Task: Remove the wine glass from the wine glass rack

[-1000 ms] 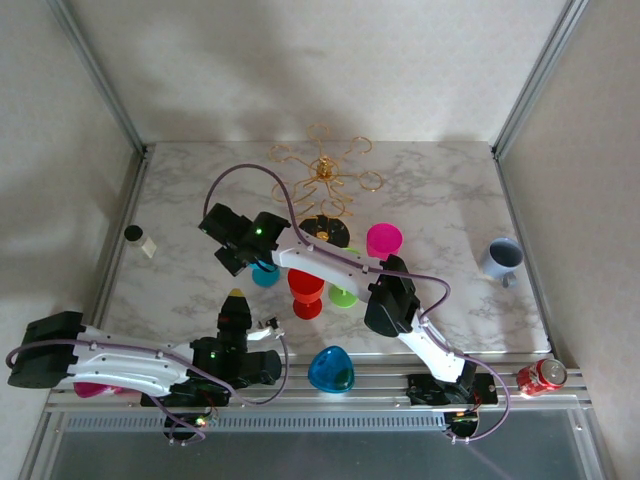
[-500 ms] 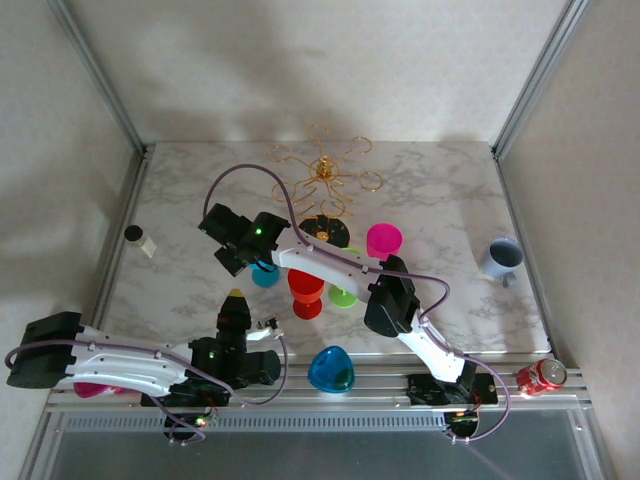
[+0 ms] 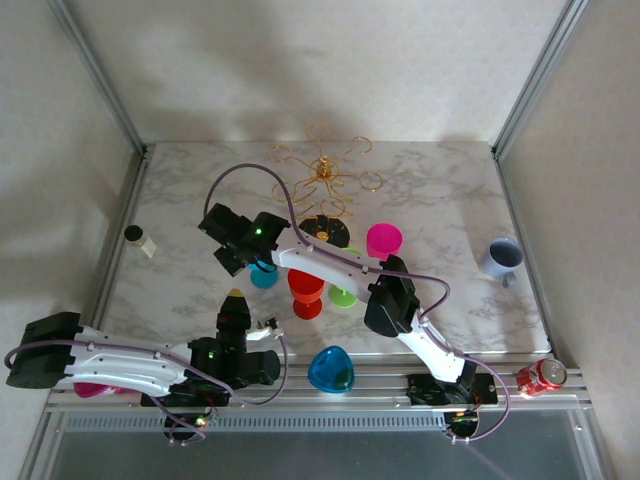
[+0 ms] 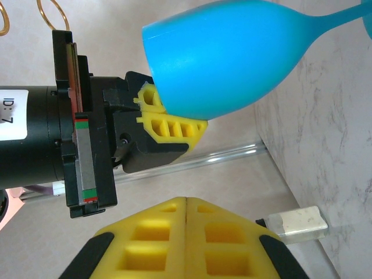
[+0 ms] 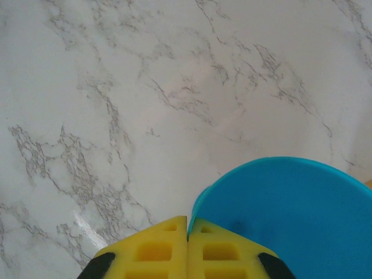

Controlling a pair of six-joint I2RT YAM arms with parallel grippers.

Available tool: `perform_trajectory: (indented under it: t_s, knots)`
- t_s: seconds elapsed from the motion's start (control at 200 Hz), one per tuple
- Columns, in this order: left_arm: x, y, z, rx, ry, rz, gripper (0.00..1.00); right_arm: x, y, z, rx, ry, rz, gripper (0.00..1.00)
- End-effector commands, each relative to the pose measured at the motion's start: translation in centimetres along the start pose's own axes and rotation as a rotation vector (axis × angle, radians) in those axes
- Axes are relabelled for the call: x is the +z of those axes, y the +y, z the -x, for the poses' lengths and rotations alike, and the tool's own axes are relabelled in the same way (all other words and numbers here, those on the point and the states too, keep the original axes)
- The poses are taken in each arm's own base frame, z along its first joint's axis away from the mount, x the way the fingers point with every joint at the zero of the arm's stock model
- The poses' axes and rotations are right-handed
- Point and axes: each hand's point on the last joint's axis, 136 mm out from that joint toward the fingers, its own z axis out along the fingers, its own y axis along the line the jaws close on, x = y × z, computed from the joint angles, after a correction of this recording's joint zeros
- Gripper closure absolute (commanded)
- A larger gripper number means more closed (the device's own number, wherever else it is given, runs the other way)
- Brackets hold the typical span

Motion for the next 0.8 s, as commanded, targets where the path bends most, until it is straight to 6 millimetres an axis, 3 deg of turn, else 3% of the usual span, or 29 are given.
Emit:
perform_trajectory:
  t_s: [0.0, 0.355, 0.791]
  knots:
    - [-0.14, 0.68, -0.94, 0.020, 0.041, 0.059, 0.95, -2.58, 0.76, 1.33, 0.025, -0.047, 0.035, 1.00]
    - [-0.13, 0.65, -0.88, 0.018, 0.039, 0.055, 0.96, -2.27, 0.66, 0.82, 0.020, -0.026, 0.029, 0.99]
    - [-0.12, 0.62, -0.75, 0.014, 0.034, 0.049, 0.96, -2.69, 0.30, 1.06, 0.015, -0.037, 0.009, 0.76]
